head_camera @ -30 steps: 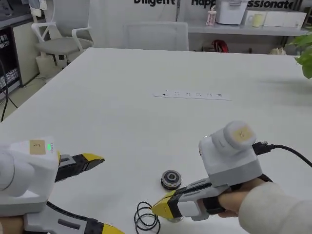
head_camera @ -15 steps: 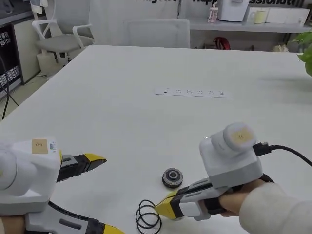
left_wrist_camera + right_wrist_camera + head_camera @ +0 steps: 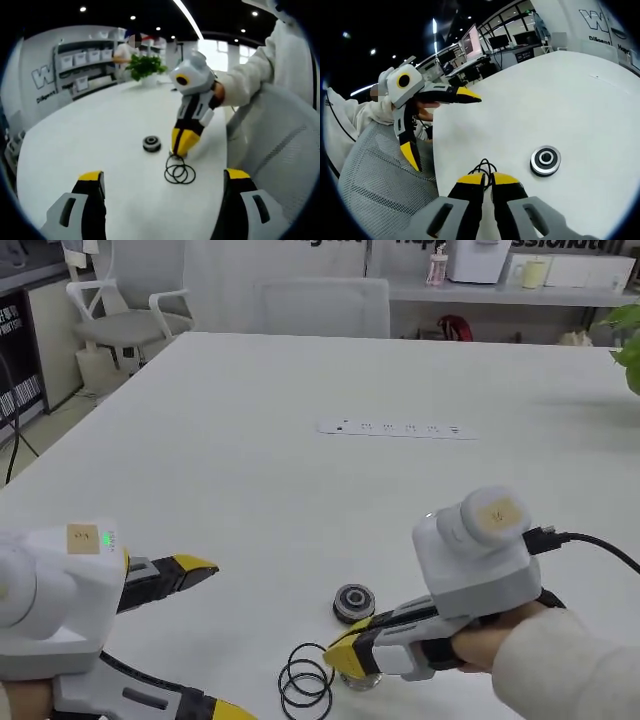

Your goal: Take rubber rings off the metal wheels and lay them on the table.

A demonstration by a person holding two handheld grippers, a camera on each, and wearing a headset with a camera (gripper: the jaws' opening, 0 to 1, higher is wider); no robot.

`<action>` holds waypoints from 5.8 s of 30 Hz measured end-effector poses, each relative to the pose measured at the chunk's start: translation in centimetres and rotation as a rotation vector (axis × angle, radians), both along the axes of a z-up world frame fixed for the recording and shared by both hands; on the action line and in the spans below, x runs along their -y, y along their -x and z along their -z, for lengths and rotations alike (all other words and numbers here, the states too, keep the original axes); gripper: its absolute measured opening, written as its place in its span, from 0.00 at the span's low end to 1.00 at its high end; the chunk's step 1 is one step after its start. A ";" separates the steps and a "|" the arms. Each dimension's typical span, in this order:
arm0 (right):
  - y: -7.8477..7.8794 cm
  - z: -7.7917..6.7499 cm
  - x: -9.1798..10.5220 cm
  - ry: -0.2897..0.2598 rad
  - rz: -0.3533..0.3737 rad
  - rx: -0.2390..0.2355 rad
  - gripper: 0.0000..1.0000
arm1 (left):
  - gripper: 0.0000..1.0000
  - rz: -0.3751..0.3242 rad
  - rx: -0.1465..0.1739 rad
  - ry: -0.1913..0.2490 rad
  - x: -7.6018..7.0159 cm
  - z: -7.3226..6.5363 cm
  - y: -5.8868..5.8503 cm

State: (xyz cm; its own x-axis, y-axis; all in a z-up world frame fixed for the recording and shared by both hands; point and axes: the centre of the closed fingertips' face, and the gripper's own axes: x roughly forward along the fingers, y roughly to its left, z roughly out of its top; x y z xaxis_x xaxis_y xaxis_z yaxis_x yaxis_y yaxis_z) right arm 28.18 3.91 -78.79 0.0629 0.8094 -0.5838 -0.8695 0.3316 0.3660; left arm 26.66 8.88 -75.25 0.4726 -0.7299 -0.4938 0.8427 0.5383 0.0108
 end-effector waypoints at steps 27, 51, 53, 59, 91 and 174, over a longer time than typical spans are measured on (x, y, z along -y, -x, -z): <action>-4.3 -3.0 2.3 -0.092 0.155 0.044 0.04 | 1.00 0.001 -0.012 -0.006 0.0 0.3 0.1; -6.6 -4.0 5.2 -0.115 0.256 0.090 0.09 | 1.00 -0.013 0.005 0.054 0.7 -1.8 -0.6; -6.6 -4.0 5.3 -0.114 0.257 0.094 0.10 | 1.00 -0.012 0.013 0.059 0.8 -2.3 -0.8; -6.5 -4.0 5.3 -0.108 0.245 0.114 0.14 | 1.00 -0.013 0.024 0.065 1.0 -3.3 -1.4; -7.3 -3.9 5.9 -0.090 0.221 0.197 0.39 | 1.00 0.065 0.162 0.060 3.6 -11.5 -6.9; -6.5 0.0 5.7 -0.017 0.144 0.179 0.45 | 0.16 0.070 0.020 -0.012 8.5 3.7 -8.7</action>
State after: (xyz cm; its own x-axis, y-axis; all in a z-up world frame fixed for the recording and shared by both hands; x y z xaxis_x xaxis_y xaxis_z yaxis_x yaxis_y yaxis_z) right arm 34.63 -1.75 -78.82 0.2796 0.7946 -0.5390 -0.8655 0.4516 0.2168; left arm 35.36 0.37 -79.00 0.4301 -0.7558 -0.4936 0.8779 0.4776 0.0336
